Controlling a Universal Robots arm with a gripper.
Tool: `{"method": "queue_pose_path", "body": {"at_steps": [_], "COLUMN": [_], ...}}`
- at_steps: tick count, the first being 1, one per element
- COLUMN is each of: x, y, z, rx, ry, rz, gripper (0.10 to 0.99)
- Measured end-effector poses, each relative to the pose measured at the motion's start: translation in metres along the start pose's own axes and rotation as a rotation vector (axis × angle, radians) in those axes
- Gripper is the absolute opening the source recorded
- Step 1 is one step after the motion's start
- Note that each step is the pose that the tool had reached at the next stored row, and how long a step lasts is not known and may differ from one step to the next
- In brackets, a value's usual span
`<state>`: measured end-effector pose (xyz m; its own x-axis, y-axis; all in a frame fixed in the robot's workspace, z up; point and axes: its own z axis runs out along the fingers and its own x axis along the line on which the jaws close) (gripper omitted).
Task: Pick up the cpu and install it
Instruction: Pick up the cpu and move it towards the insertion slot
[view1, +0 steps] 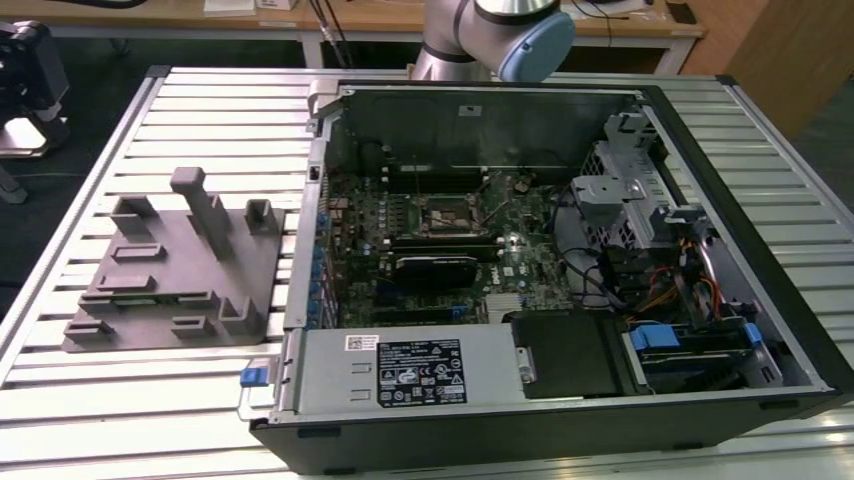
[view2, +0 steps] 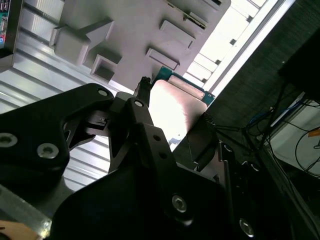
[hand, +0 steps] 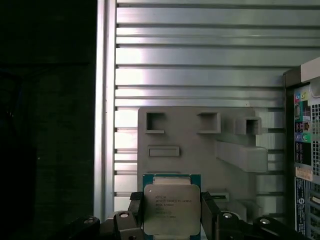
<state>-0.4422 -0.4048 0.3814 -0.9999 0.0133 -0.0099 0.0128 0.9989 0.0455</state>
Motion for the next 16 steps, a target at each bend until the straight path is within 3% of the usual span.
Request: {"method": "queue_pose_path", "body": {"at_steps": [16], "x": [-0.0129], "y": [0.0010], "z": [0.0003], "rx": [0.000], "ry": [-0.0001], "rz": [0.000], "gripper": [0.541]}}
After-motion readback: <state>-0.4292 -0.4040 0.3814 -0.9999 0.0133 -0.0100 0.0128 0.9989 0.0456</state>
